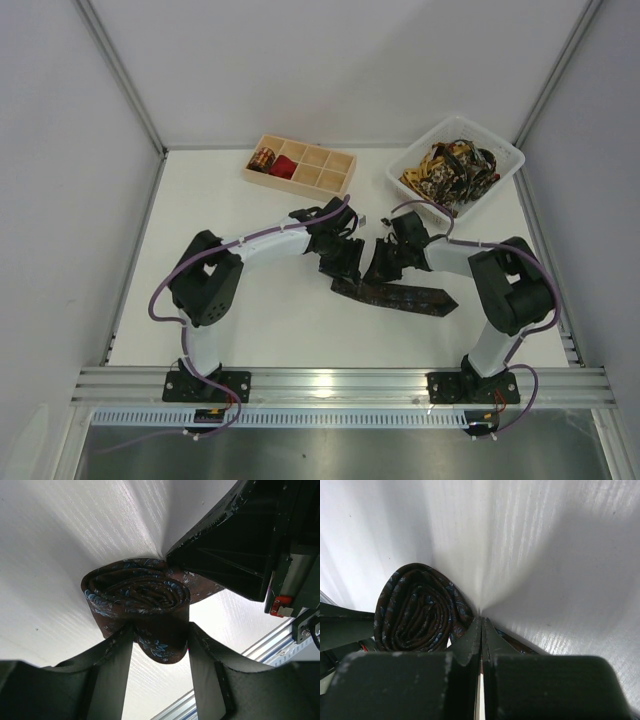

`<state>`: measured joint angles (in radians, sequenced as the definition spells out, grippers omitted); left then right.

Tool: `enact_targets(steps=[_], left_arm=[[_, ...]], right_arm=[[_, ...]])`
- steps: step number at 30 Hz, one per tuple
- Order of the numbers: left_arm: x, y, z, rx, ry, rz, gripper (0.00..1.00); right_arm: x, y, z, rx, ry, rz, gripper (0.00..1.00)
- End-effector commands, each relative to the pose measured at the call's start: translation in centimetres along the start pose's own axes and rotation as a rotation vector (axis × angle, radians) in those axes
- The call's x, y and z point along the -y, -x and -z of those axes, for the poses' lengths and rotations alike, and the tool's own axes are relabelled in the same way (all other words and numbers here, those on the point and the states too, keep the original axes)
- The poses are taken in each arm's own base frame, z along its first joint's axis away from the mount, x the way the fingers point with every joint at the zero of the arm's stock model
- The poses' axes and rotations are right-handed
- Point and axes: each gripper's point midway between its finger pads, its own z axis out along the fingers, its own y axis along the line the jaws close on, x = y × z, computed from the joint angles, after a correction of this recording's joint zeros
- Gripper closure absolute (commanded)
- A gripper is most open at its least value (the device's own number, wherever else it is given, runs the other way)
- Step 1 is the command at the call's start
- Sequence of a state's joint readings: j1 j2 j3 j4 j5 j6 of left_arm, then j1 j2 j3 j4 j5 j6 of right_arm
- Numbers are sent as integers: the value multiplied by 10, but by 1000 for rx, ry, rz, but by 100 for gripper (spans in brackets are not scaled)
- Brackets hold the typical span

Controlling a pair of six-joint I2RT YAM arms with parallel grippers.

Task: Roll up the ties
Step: Roll the tie

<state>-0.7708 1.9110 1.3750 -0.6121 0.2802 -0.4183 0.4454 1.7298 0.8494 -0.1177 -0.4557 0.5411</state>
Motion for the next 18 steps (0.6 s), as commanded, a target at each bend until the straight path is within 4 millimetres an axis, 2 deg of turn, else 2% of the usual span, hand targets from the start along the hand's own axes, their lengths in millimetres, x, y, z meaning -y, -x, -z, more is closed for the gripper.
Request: enact_targets(steps=[1,5,9,13,18], left_arm=[[5,13,5,33,-8,-1,47],[7,10,5,30,-9,-7,47],[6,6,0,22,-10,-7,47],[5,6,0,22,-10,-10,47],[7,7,1,28,-13,-13,47]], right_arm=[[-11,12,11,31,-8,35,100],[-13,25,22,57,-21,48,100],[-15,27,37,58,-23,50,100],[-25,19,48,54,21,48,100],[-30,6,48,30,72,32,100]])
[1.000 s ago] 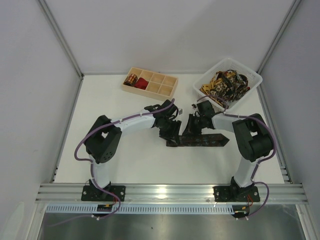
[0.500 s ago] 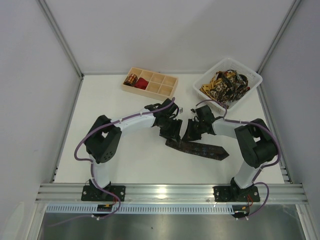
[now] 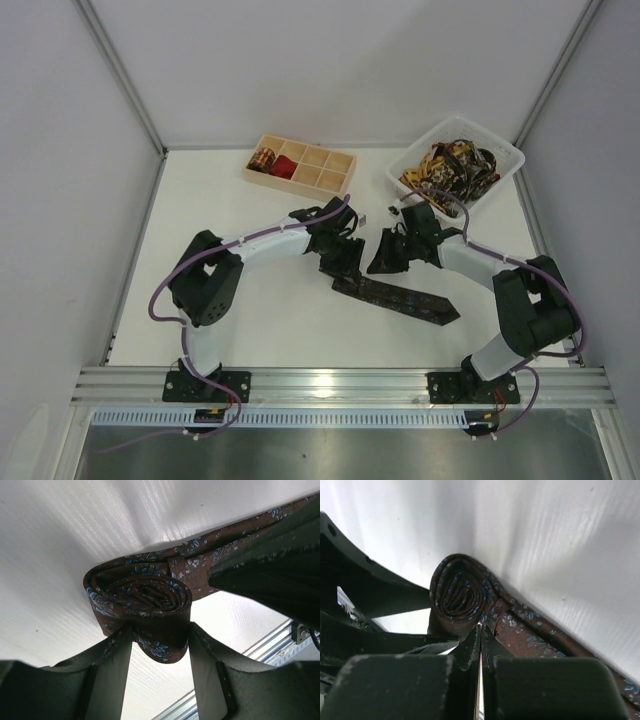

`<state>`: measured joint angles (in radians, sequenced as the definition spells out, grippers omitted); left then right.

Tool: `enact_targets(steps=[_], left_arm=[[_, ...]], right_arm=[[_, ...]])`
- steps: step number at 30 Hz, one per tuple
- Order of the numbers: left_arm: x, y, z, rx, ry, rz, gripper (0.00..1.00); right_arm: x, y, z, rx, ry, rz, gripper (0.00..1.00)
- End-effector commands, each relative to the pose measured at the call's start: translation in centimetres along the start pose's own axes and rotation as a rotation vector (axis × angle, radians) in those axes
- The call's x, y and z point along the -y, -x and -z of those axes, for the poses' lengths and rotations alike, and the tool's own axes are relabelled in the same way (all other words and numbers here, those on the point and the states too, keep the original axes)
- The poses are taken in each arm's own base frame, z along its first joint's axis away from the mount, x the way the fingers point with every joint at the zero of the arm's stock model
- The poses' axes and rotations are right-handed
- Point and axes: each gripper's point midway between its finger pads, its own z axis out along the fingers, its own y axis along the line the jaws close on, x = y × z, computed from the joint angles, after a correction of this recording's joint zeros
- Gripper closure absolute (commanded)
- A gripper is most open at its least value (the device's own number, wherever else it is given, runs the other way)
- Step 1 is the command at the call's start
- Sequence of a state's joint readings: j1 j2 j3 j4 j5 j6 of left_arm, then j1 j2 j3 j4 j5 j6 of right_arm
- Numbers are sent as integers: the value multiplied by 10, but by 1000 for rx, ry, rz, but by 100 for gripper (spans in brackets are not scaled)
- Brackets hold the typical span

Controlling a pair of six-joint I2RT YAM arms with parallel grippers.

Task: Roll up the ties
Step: Roll the tie

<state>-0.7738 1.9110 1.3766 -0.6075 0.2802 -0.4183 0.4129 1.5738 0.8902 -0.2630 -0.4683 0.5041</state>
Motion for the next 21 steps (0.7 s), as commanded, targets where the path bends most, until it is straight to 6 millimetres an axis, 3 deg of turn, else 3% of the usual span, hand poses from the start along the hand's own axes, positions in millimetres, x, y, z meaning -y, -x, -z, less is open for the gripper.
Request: enact_targets(steps=[1,10,21], left_arm=[[4,7,1,25,-9,-8,46],[7,9,3,28,-6,-19,46],[22,10,9,46,-9,-59,41]], right_arm=[[-10,-11,4,-28,59,-9,100],[-19,-16,-1,-16,134,-38,100],[-14,-25,-13,-44,167,-97,100]])
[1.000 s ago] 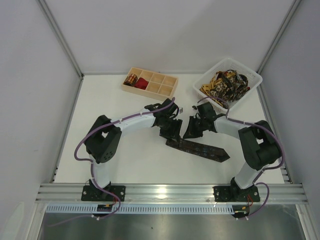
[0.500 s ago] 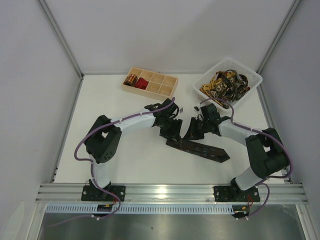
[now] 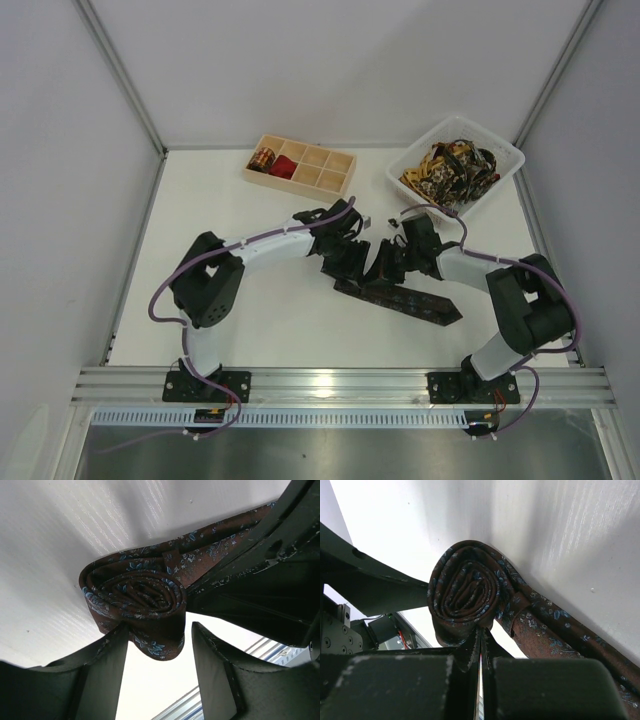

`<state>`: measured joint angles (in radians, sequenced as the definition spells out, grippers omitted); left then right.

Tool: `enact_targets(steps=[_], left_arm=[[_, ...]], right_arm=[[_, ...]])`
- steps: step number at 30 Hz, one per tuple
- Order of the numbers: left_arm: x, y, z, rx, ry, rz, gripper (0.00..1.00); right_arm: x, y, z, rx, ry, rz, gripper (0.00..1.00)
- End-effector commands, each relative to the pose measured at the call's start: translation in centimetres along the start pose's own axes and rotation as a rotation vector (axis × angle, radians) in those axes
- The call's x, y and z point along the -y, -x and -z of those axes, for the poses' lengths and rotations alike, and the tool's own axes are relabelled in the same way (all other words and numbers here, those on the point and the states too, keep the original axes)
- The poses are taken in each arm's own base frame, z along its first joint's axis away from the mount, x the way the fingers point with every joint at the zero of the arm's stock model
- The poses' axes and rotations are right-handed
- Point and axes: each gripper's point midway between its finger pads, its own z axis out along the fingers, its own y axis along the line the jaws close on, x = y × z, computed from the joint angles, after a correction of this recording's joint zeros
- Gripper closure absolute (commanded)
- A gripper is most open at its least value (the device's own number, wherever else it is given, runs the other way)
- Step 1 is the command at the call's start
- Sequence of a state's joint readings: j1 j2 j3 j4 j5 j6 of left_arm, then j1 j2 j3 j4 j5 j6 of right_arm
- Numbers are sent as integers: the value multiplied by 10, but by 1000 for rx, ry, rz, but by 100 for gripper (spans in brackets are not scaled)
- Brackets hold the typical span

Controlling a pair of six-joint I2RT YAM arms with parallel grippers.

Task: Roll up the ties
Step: Roll the tie

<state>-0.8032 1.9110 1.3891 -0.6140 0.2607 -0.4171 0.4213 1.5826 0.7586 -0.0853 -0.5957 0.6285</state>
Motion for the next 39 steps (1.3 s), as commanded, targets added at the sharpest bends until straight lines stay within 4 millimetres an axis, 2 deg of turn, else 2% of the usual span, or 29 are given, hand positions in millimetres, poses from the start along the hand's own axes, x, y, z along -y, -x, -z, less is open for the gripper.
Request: enact_targets(steps=[1,14,22,33,36,39], left_arm=[[14,13,11,45,-17,-32,41],[36,23,17,76,-55,-43,42],[49,20,11,71,-84,-51,41],[45,13,-7,47,-67,-53,42],[44,13,-8,45,-64,-57,41],[45,15,-7,52,-70,-61,42]], right_arm=[[-4,4,-1,10,36,-3,100],[1,4,3,14,36,-10,100],[10,1,5,13,25,-23,100],[32,0,13,12,-99,-11,100],[32,7,21,39,-129,11,100],[18,16,31,65,-102,32,100]])
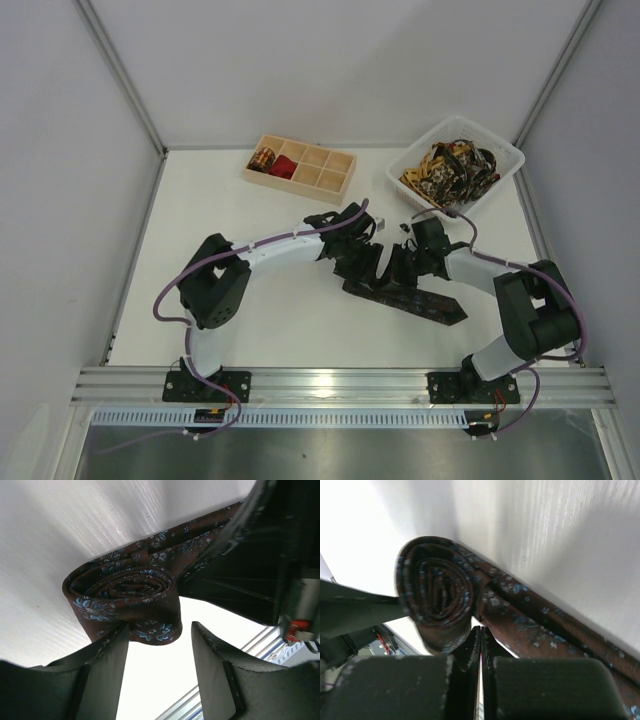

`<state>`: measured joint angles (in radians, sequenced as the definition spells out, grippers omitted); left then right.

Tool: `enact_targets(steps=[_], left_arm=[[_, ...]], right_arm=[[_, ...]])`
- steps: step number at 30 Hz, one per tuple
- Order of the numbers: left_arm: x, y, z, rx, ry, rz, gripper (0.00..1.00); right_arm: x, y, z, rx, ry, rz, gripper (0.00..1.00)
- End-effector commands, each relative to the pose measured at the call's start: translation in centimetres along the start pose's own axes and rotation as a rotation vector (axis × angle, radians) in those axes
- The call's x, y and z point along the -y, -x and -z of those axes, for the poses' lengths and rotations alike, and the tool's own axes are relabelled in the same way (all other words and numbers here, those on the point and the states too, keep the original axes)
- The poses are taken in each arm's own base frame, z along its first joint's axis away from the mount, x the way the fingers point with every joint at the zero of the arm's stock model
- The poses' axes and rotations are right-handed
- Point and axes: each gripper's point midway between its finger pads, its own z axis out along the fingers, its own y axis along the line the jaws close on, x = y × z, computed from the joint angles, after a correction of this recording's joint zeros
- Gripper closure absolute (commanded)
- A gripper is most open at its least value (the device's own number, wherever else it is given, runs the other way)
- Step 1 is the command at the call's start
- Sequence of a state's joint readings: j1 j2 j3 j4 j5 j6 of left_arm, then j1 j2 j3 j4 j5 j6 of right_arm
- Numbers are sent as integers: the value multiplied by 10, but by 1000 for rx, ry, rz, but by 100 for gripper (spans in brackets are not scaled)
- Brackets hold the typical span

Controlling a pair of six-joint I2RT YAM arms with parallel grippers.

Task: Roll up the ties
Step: Roll the tie

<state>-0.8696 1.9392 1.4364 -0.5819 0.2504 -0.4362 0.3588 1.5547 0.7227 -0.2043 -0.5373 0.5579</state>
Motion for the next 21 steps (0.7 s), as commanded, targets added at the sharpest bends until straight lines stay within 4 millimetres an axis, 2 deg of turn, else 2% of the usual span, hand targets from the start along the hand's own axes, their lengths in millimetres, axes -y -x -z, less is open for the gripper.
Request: enact_targets(steps=[1,5,9,12,15,21], left_arm=[[14,11,1,32,-38,-12,42],[15,13,1,36,-40,-21,41],[15,14,3,36,-42,-22,41],[16,15,4,38,-39,-24,41],[17,16,6,41,-41,-26,41],[17,17,6,41,-42,-31,41]], right_arm=[[-23,24,21,81,26,74,100],[-33,34,35,113,46,87,100],[-42,42,40,109,96,93,100],[-55,43,39,82,173,96,100],[-70,34,38,21,296,86,100],[-73,30,32,-16,370,69,100]])
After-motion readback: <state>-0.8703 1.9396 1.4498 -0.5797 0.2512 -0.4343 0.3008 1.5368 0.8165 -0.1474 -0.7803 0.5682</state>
